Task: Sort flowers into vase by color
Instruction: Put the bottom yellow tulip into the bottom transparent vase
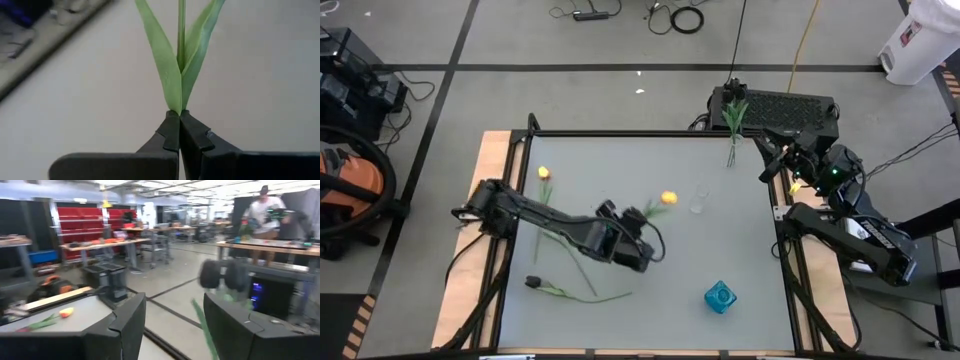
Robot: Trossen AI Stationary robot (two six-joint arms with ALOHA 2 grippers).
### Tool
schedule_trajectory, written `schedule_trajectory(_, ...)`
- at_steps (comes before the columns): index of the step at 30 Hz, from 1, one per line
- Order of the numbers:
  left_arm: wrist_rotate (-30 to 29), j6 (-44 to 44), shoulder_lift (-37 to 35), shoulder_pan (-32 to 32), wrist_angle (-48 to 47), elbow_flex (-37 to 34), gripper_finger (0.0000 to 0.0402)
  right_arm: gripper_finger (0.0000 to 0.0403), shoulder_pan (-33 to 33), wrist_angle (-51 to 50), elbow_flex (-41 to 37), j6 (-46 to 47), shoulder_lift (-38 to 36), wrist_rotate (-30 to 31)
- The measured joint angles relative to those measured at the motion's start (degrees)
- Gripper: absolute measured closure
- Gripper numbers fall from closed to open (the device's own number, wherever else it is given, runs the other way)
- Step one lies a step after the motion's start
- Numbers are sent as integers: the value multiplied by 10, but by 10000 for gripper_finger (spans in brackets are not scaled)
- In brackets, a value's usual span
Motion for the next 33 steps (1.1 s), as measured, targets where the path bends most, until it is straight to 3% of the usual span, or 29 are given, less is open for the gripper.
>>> schedule_trajectory(7,-105,11,-89,40,27,0,399,211,0,3,0,58,0,-100)
schedule_trajectory(11,-129,104,-132,60,103,1,399,211,0,13,6,100,0,-174)
schedule_trajectory(14,-119,211,-145,81,212,1,399,211,0,46,6,138,0,-228)
schedule_trajectory(17,-44,321,-153,110,327,0,399,211,0,94,6,169,3,-253)
schedule_trajectory(21,88,397,-150,155,447,1,399,211,0,141,7,184,14,-252)
schedule_trajectory(33,341,416,-109,244,618,0,399,211,0,143,79,196,89,-254)
